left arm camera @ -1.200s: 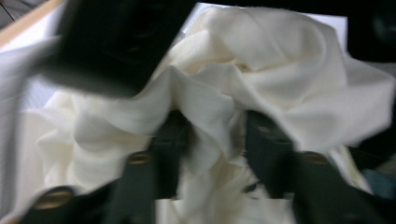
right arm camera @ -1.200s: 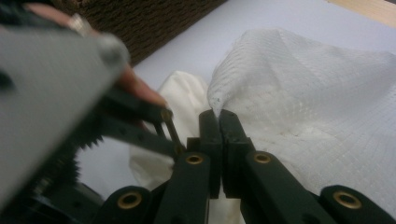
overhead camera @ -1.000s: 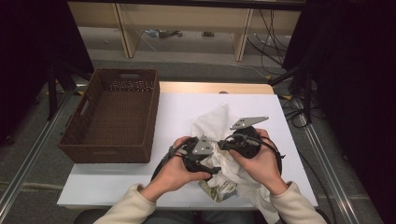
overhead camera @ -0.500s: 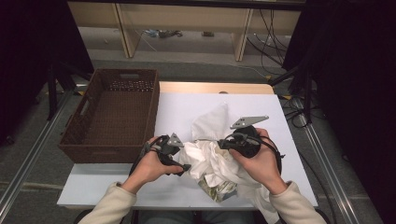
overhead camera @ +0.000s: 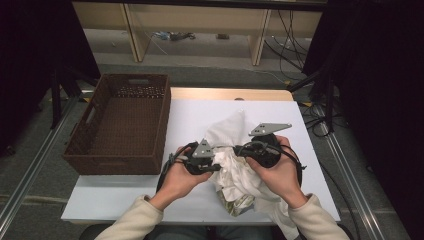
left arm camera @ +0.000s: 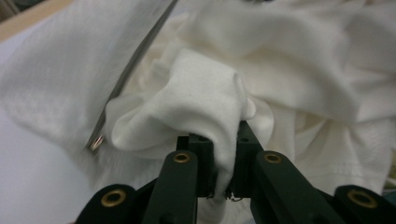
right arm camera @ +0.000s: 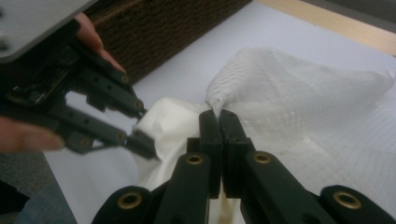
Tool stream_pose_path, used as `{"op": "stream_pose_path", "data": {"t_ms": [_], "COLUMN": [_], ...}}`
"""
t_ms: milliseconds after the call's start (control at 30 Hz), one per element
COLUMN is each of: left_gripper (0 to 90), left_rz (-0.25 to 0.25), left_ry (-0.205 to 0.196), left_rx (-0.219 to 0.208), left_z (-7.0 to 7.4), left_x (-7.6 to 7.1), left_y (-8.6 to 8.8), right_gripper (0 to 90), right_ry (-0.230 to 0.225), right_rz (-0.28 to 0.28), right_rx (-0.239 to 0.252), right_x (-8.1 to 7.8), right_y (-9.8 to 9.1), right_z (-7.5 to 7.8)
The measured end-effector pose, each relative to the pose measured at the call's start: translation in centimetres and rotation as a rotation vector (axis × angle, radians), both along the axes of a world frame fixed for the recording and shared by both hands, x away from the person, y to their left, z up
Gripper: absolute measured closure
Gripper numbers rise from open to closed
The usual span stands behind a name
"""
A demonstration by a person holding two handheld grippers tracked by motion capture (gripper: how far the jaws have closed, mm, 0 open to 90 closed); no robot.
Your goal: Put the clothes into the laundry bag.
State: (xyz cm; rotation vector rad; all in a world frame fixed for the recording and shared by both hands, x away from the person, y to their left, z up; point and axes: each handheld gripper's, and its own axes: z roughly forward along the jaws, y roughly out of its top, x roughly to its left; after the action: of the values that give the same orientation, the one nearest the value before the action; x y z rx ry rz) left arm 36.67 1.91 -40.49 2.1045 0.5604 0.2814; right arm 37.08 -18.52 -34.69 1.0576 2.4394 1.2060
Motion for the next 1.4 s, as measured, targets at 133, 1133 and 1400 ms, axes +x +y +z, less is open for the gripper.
{"op": "stream_pose_path", "data": {"t_ms": [133,1133,1400], "left_gripper": [81.8,29.7,59.2], "left_rz": [-0.020,0.129,0.131], "left_ry": [-0.051,0.110,0.145], "left_rx": [0.017,0.109,0.005], "left_z": [1.2,-3.3,-5.0], "left_x": [-0.5,-0.2,1.6], "left_y": [-1.3,2.0,-0.1], "right_gripper": [90.0,90.0,90.0], "right_ry": [-0.053,0.005,0.044], "right_rz": [0.014,0.040,0.014], "right_rx": [-0.003,-0.036,-0.026], "right_x": [-0.3,0.4,0.2], "right_y": [-0.2,-0.1,0.0], "right_z": [0.6,-0.5,-0.5]}}
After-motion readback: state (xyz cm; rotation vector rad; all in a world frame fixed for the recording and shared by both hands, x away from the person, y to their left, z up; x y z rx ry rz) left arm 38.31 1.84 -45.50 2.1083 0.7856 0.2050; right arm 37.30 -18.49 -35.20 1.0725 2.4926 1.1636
